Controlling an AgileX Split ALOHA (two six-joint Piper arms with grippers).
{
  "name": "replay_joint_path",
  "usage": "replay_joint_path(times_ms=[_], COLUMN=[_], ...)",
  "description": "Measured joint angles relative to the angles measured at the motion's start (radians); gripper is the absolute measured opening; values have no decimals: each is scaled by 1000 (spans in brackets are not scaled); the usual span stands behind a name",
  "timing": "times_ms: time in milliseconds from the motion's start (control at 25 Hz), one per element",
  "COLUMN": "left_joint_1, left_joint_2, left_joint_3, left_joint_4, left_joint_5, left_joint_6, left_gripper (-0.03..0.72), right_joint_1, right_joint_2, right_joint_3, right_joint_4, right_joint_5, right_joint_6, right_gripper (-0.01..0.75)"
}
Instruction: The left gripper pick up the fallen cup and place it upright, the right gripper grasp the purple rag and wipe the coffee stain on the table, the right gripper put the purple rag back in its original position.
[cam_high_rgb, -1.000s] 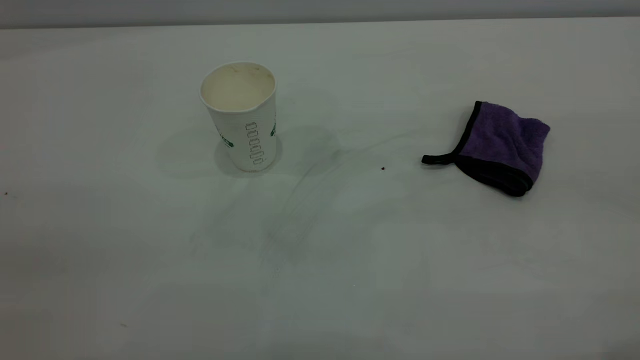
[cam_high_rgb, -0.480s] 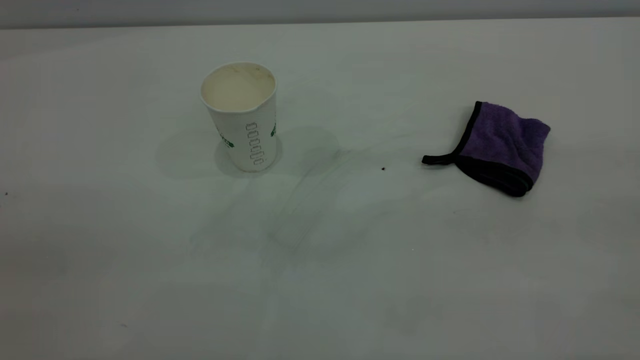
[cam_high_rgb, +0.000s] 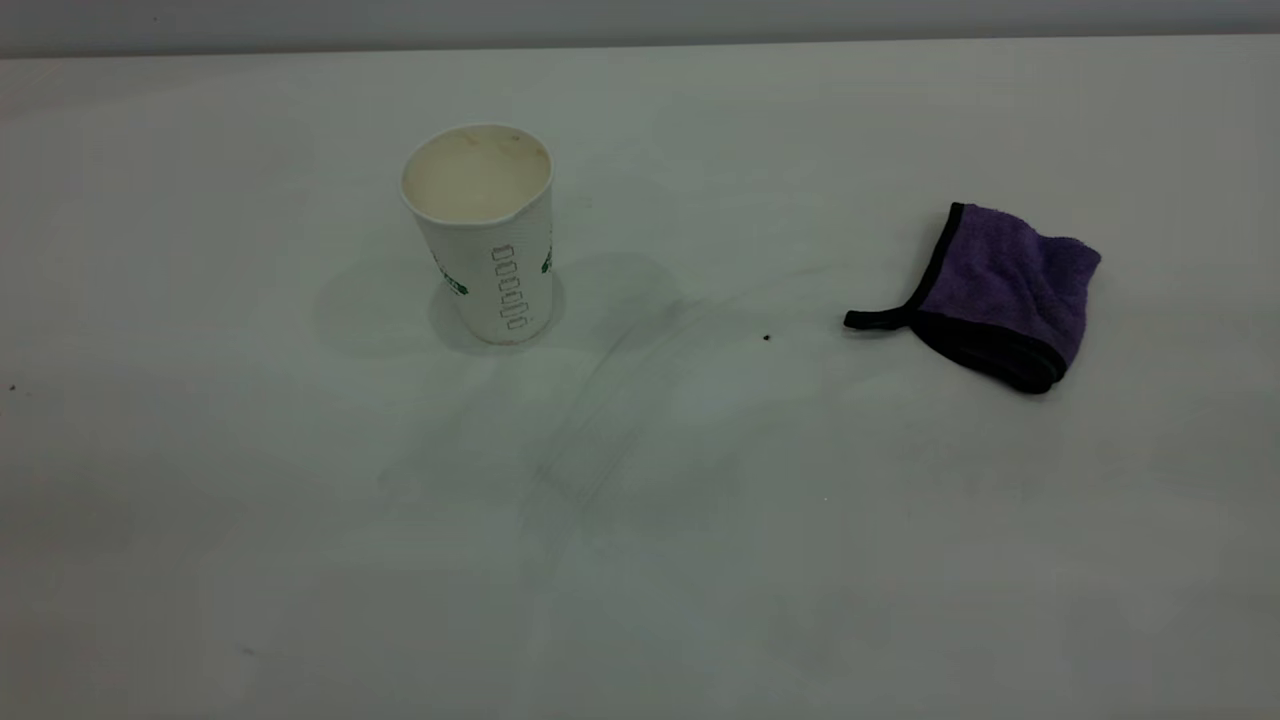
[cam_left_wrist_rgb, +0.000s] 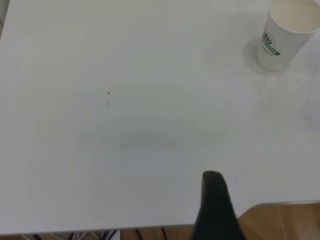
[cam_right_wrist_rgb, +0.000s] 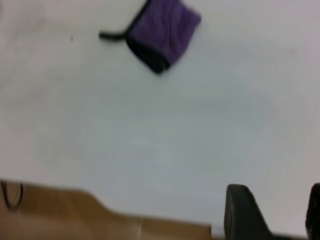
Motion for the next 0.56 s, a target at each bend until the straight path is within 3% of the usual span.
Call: replay_joint_path(times_ms=[200, 560], left_joint_1=[0, 0], left_joint_2=[0, 0], left_joint_3=[0, 0], left_joint_4=[0, 0], left_joint_5=[0, 0], left_joint_6=[0, 0], left_gripper=[578, 578], right_joint_1=[0, 0], right_joint_2=[-162, -163], right_joint_3=[0, 0], right_joint_4=[1, 1], right_joint_5=[9, 12], right_joint_6=[0, 0], right_gripper=[345, 345])
